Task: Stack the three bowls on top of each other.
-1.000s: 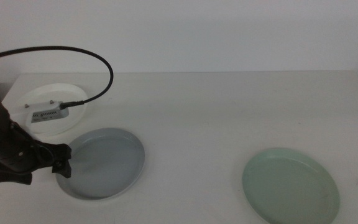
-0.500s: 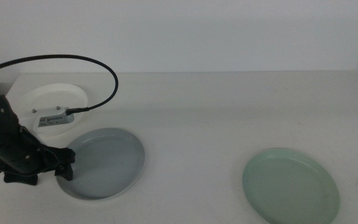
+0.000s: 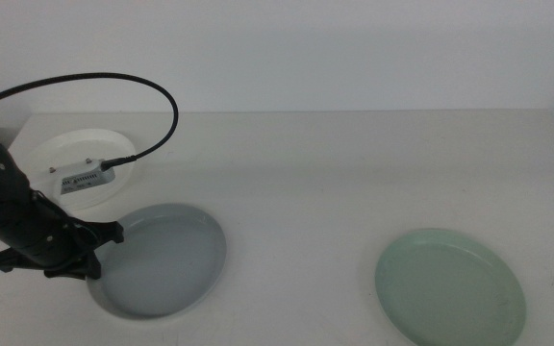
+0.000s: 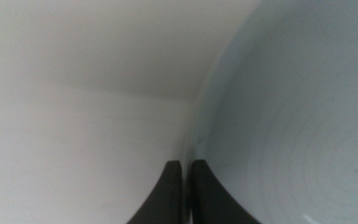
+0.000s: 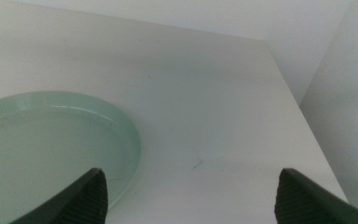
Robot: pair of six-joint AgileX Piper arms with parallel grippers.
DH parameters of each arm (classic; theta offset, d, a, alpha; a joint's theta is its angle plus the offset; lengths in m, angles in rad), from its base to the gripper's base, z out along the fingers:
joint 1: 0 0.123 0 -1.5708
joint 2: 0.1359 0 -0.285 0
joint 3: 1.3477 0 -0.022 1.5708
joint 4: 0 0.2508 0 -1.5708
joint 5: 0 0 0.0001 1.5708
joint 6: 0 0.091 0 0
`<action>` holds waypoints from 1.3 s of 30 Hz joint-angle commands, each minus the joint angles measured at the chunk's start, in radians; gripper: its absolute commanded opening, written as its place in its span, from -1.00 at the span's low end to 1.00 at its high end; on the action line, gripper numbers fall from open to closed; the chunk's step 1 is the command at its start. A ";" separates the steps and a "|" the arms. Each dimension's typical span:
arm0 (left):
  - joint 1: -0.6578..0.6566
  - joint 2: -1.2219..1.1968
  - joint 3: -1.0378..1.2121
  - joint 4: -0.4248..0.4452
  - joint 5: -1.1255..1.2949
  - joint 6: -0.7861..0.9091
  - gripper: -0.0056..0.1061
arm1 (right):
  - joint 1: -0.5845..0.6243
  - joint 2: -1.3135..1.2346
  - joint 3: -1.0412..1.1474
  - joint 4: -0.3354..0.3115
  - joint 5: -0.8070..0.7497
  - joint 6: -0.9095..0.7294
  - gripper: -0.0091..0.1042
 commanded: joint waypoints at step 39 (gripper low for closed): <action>-0.447 0.064 -0.291 -0.134 0.034 -0.104 -0.90 | -0.007 -0.026 -0.006 -0.011 -0.082 -0.011 0.82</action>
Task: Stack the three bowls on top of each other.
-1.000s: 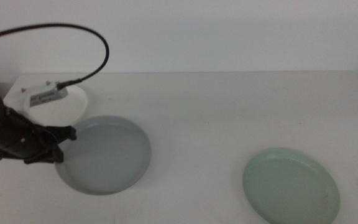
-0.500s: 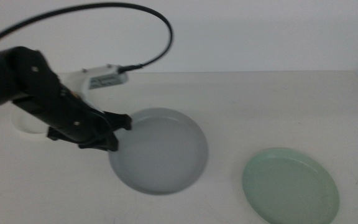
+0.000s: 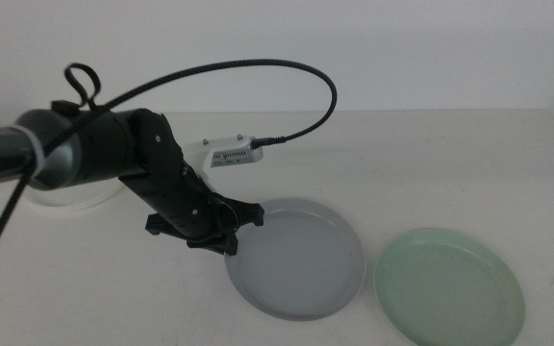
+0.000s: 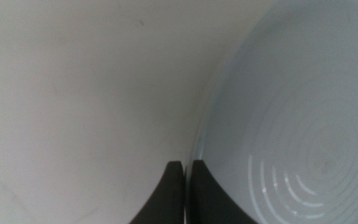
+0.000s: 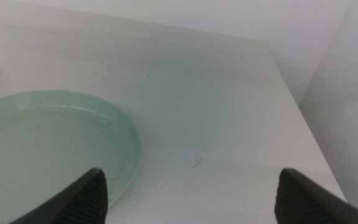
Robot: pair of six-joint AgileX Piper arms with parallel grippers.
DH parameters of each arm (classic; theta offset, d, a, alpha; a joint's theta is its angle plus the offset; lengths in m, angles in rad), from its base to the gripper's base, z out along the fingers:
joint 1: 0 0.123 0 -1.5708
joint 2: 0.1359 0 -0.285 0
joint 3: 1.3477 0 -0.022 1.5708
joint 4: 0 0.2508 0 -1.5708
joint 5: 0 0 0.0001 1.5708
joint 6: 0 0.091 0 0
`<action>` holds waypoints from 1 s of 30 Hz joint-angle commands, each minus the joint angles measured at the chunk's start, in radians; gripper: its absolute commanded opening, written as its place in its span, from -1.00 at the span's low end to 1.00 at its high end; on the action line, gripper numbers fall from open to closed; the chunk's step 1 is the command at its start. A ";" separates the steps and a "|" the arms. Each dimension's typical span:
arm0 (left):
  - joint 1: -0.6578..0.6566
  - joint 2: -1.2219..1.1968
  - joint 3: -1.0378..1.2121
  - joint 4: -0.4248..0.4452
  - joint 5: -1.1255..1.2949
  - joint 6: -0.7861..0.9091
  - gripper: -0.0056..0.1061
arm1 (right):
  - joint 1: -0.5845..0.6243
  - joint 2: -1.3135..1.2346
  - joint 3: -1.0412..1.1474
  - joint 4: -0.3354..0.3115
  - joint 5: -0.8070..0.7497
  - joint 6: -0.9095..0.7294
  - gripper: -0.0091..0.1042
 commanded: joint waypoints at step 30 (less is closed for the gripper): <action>0.051 -0.279 -0.031 0.200 0.016 -0.122 0.96 | -0.007 -0.026 -0.006 -0.011 -0.082 -0.009 0.82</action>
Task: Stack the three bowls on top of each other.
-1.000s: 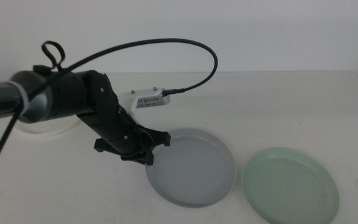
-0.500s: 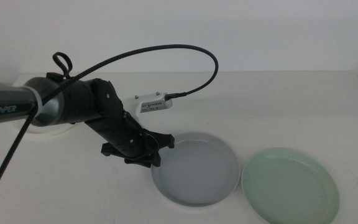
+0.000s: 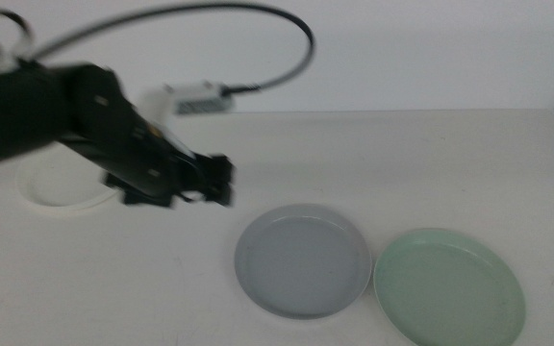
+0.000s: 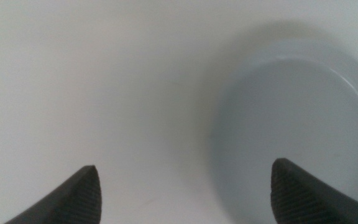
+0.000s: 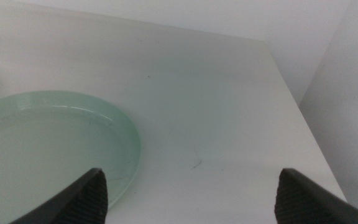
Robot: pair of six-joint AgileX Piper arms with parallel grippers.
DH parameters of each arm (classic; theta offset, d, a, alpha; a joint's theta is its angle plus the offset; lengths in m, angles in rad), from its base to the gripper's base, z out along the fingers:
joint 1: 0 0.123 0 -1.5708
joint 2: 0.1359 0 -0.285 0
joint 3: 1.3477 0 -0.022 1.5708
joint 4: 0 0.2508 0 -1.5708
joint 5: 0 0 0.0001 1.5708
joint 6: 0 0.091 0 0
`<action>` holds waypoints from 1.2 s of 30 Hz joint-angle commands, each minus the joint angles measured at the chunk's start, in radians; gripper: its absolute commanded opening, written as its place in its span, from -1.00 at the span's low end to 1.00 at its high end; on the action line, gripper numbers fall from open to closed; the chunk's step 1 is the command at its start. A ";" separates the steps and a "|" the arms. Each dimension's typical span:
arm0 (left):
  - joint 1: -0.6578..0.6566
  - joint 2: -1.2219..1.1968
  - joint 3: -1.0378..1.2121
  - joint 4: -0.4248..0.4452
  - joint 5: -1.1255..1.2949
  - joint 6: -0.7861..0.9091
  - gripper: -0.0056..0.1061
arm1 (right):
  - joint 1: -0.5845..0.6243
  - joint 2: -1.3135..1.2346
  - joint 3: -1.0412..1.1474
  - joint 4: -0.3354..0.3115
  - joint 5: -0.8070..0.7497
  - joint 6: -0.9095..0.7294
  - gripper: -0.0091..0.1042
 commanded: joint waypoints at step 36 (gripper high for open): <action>0.709 0.214 -0.336 -0.055 0.003 0.317 0.95 | -0.007 -0.026 -0.006 -0.011 -0.082 -0.009 0.82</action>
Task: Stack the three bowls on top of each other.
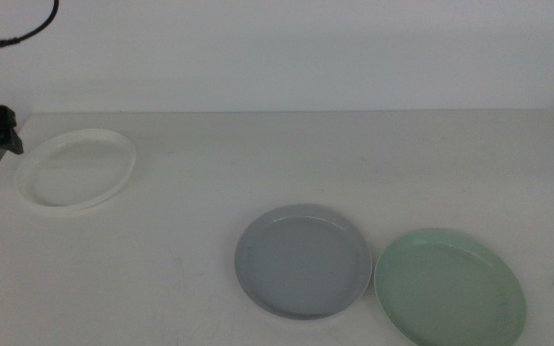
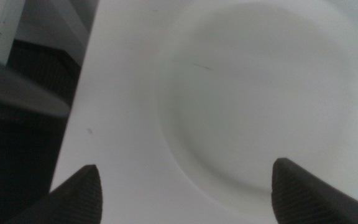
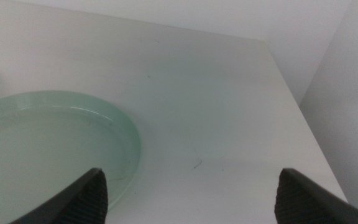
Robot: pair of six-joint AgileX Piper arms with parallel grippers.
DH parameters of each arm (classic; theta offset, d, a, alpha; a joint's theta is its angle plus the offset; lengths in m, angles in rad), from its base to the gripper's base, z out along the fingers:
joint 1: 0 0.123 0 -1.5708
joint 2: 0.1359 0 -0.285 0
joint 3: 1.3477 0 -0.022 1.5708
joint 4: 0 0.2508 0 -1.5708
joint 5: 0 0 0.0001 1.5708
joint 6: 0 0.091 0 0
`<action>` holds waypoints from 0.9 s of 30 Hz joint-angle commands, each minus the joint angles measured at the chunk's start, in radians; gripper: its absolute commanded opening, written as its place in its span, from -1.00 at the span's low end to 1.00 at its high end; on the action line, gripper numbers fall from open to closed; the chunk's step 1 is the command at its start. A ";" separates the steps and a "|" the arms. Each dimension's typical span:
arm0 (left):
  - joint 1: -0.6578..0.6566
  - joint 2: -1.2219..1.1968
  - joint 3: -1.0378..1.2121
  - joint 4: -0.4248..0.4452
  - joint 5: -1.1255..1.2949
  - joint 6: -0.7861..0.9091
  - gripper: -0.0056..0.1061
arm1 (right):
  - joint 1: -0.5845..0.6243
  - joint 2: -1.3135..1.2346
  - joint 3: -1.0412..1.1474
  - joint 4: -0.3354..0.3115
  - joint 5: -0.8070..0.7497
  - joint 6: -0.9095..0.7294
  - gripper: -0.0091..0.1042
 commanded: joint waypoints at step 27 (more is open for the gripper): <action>0.011 0.303 -0.248 -0.126 -0.003 0.125 -0.75 | -0.007 -0.026 -0.006 -0.011 -0.082 -0.009 0.82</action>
